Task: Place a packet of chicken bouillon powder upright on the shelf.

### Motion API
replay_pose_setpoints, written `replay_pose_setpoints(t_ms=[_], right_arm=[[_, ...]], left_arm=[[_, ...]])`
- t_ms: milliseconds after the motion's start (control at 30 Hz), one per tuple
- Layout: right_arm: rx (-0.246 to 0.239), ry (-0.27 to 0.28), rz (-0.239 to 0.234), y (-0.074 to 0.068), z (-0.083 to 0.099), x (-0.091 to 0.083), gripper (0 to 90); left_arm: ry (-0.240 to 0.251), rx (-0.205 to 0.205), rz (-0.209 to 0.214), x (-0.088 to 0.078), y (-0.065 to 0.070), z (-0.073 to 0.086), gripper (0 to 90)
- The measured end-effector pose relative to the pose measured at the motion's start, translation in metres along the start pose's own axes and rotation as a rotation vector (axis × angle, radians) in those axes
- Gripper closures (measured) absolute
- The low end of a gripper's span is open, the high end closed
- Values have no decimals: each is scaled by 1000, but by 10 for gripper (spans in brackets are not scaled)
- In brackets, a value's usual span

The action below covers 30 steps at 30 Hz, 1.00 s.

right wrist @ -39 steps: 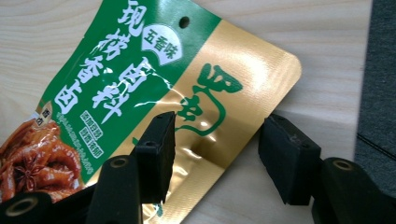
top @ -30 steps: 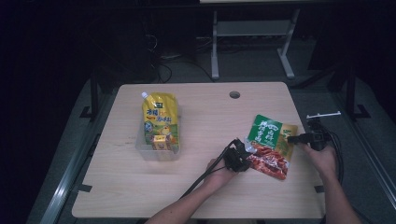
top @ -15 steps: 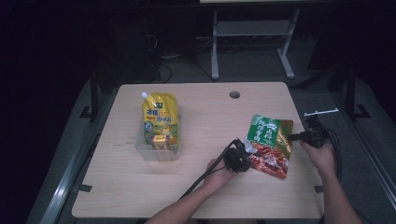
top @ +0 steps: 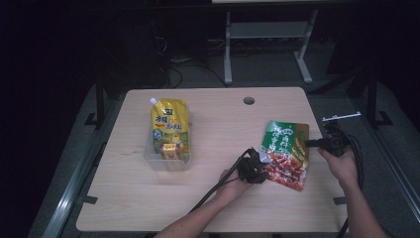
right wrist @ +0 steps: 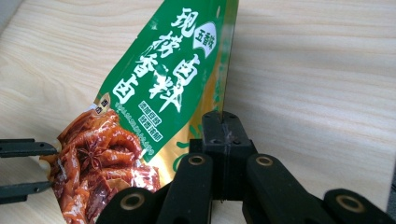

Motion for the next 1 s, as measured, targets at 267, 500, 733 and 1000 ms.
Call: replay_pose_setpoints(t_ms=[267,500,733,1000], right_arm=[[33,-13,-26,6,1,10,900],[66,-1,-52,14,1,17,835],[89,-5,-65,18,2,27,756],[107,-32,-84,17,4,38,815]], left_arm=[[-4,-11,1,1,-1,0,678],[-6,-12,0,1,-1,-1,678],[-5,-12,4,1,-1,-1,677],[-2,-9,6,1,-1,-1,676]])
Point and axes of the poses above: each handheld gripper's, and its own axes: x roughly forward along the jaws, z roughly out of its underside, y roughly to its right, the point moved 9 cm from there along x, roughly forward along the jaws, and after that the axes turned 1 degree about -x, right-handed, at the moved point
